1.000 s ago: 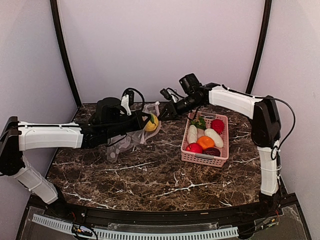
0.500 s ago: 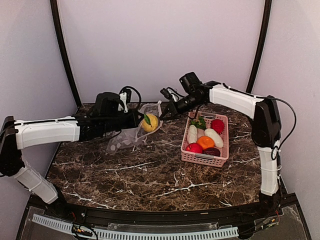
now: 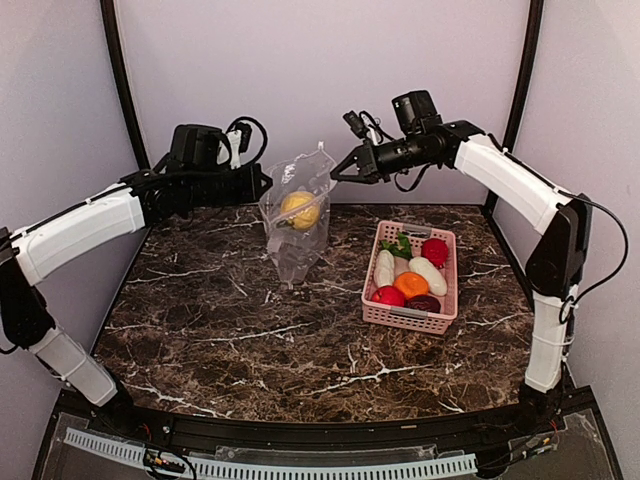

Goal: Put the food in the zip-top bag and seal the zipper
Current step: Adjust the zipper food storage bag at the center of the board.

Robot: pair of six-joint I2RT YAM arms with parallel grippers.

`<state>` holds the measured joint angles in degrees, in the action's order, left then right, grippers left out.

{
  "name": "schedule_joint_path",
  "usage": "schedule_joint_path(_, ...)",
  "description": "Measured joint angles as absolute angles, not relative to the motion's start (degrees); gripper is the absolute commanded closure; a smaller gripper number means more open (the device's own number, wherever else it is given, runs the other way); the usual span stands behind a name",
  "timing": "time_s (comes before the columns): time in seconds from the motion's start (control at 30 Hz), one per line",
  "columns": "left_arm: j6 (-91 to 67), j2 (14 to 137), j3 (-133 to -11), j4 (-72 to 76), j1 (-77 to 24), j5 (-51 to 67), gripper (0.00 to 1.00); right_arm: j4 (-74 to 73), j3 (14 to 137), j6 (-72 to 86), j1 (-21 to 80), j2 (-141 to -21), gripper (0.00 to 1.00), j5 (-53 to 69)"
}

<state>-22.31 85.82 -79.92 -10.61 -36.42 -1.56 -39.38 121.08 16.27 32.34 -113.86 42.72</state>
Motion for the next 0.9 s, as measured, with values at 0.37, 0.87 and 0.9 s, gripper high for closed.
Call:
schedule_joint_path(0.37,-17.56,98.17,-107.55,-28.97,-40.10,0.36,0.99,-38.02,126.98,18.87,32.62,-114.56,1.00,45.52)
schedule_joint_path(0.87,-17.21,96.53,-91.42,-30.61,-39.66,-4.47,0.99,-34.85,113.62,21.63,32.18,-118.50,1.00,52.34)
schedule_joint_path(0.9,-16.64,96.47,-93.36,-30.74,-39.68,-5.63,0.99,-34.54,115.22,21.58,32.18,-118.41,1.00,53.04)
